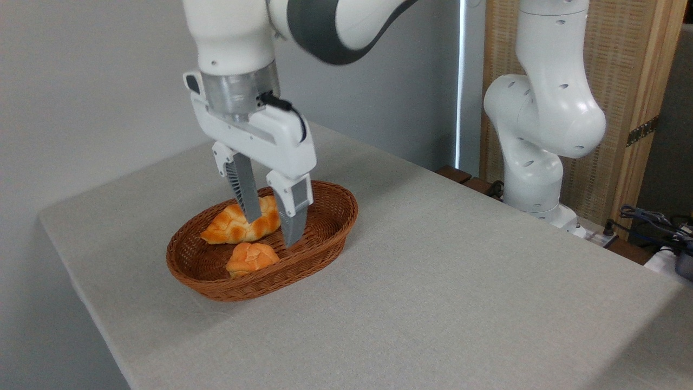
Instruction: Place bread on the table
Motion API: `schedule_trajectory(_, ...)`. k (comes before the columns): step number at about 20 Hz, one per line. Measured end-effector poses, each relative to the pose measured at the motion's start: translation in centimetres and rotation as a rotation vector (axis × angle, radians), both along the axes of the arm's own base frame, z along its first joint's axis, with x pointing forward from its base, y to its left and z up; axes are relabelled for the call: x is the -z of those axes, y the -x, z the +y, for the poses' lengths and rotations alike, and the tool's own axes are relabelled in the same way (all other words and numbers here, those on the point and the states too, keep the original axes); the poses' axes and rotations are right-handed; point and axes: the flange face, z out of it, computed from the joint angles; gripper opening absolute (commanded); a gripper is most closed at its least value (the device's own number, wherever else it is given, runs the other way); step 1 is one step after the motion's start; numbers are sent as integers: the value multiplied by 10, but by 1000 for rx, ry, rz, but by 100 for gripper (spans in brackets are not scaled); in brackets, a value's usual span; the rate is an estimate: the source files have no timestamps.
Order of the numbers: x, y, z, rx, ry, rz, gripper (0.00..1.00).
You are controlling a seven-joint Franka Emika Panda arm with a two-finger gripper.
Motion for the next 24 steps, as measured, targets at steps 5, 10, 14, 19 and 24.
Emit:
schedule_trajectory(5,48,-2,-51,27,-8,3,100)
schedule_trajectory(10,70,-7,-68,20,-21,9,100)
schedule_trajectory(14,76,-7,-73,36,-37,16,100)
schedule_trajectory(19,84,-8,-78,53,-59,21,100)
schedule_trajectory(24,89,-8,-82,62,-64,29,65)
